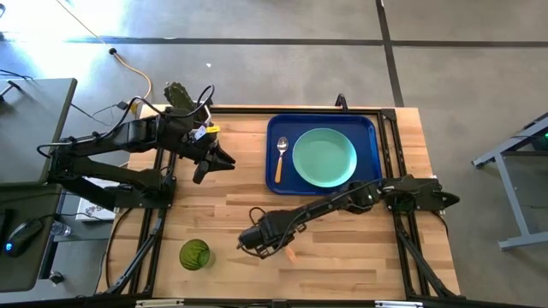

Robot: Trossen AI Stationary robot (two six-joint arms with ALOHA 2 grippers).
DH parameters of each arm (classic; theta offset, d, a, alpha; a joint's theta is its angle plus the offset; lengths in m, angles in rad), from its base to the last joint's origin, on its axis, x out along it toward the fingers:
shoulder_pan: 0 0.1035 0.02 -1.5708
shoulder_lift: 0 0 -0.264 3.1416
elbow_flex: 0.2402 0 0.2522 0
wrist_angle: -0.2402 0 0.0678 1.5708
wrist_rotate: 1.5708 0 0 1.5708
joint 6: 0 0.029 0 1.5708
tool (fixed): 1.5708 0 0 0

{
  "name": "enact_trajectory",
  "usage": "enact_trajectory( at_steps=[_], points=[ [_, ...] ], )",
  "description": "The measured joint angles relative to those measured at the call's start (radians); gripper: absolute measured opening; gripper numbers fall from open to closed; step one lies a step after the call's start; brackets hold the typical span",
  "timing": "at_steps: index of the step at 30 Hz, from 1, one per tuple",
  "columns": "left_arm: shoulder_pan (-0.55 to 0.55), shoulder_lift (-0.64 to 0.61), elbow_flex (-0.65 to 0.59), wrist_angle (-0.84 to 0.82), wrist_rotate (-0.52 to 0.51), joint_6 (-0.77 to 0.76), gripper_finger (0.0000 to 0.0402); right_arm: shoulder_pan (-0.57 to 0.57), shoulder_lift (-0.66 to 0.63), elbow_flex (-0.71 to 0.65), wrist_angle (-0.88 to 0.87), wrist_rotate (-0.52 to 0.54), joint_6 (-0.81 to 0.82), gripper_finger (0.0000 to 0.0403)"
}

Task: Pick and place plate/cup/fork/spoon on tray
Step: Put the fork on the left side of the light green plate on the blue tray

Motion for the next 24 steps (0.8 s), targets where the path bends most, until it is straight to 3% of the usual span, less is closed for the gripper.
enact_trajectory(
  at_steps=[8,16,24],
  points=[
    [0.000,0.000,0.000,0.000,0.000,0.000,0.0094,-0.034,-0.032,0.001,0.024,0.009,0.000,0.0030],
    [0.000,0.000,0.000,-0.001,0.000,0.003,0.0094,-0.087,-0.095,0.003,0.023,0.099,0.029,0.0030],
    [0.000,0.000,0.000,-0.001,-0.012,0.101,0.0094,-0.168,-0.124,0.003,0.006,0.161,0.004,0.0030]
  ],
)
